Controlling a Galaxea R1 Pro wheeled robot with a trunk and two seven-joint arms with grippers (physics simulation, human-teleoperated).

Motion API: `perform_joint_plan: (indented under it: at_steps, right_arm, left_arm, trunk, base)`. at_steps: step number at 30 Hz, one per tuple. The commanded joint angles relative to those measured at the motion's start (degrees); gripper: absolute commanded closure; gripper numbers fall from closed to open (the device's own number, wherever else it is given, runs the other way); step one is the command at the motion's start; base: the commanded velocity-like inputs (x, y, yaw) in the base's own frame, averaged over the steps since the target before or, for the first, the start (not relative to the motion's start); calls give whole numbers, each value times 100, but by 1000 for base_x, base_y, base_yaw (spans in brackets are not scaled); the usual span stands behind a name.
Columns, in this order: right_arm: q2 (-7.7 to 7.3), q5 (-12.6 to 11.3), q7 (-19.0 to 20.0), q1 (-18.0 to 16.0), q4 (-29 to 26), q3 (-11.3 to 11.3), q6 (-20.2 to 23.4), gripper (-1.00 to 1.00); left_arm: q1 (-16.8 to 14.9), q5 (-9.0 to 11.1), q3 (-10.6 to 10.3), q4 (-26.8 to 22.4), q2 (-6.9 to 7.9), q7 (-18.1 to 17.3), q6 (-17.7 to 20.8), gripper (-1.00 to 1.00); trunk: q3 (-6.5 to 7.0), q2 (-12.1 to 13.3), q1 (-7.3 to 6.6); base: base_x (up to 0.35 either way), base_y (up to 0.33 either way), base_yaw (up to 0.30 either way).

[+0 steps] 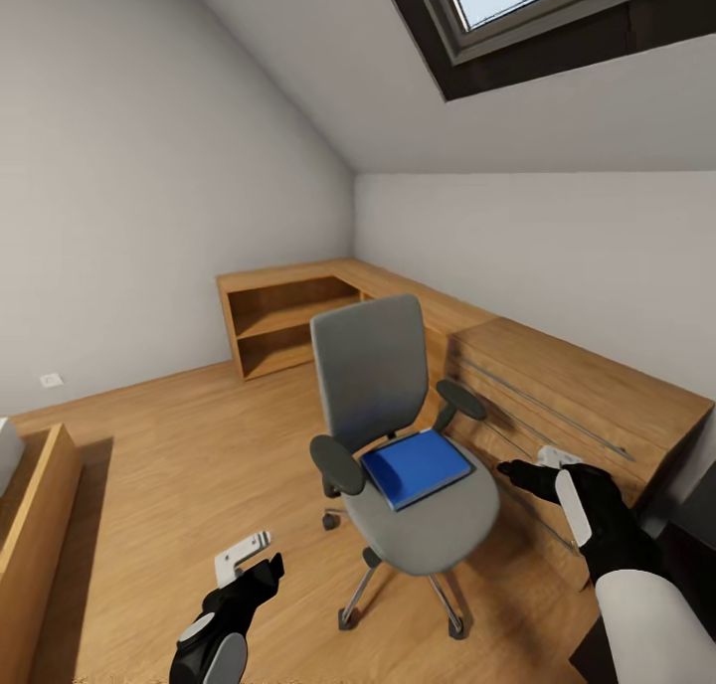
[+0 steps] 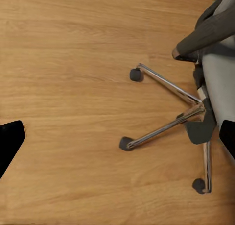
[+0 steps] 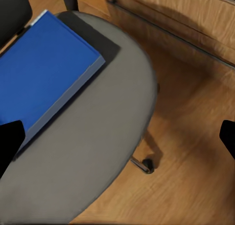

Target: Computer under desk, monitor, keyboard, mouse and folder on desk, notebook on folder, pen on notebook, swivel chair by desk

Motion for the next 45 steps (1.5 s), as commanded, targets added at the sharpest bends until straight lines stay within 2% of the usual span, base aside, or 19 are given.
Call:
perform_joint_plan:
  at_steps: [1, 4, 7, 10, 13, 19, 31, 33, 36, 42, 45]
  right_arm:
    - [13, -21, 5, 0, -7, 22, 26, -100]
    - [50, -21, 8, 4, -6, 77, 19, -100]
    - [81, -21, 13, 17, -6, 316, 0, -100]
    - [85, -21, 14, 25, -6, 446, -6, -100]
    - [79, -15, 17, 30, -6, 479, -11, -100]
    - [99, 363, 42, 56, 29, 505, -97, -100]
    - [109, 468, 45, 154, 79, 619, -475, -100]
    - [109, 473, 42, 167, 101, 686, -524, -100]
    - [110, 478, 25, 184, 217, 946, -768, -100]
    - [116, 486, 8, 189, 381, 1195, -945, -100]
    - [117, 487, -7, 190, 464, 1239, -1084, -100]
  left_arm:
    - [-5, 39, -2, -7, 1, 40, 13, -100]
    - [-5, 33, 1, -7, 1, 36, 13, -100]
    - [-5, 30, 1, -7, 1, 34, 7, -100]
    - [-5, 30, -4, -7, 1, 34, 5, -100]
    - [-5, 30, -12, -5, 1, 34, 4, -100]
    - [-5, 22, -32, 1, 0, 34, 4, -100]
    - [-5, 21, -33, -2, 1, 27, -2, -100]
    - [-5, 21, -34, -1, 1, 26, 0, -100]
    - [-5, 21, -27, -4, 1, 31, 3, -100]
    - [-5, 21, -5, -6, 1, 26, 4, -100]
    - [-5, 21, 3, -7, 1, 26, 4, -100]
  trunk:
    - [-14, -3, 0]
    - [-36, -3, 0]
    - [-57, -3, 0]
    - [-72, -3, 0]
    - [-75, -3, 0]
    - [-76, -3, 0]
    - [-76, -3, 0]
    - [-76, -3, 0]
    - [-76, -3, 0]
    - [-76, -3, 0]
    - [-76, -3, 0]
  base:
    - [0, 0, 160]
    - [3, 0, 164]
    - [150, 0, 177]
    - [272, 0, 125]
    - [309, 0, 33]
    - [45, 0, 3]
    - [153, 1, 0]
    - [280, 29, 0]
    - [186, 57, 0]
    - [155, 102, 0]
    - [182, 130, 0]
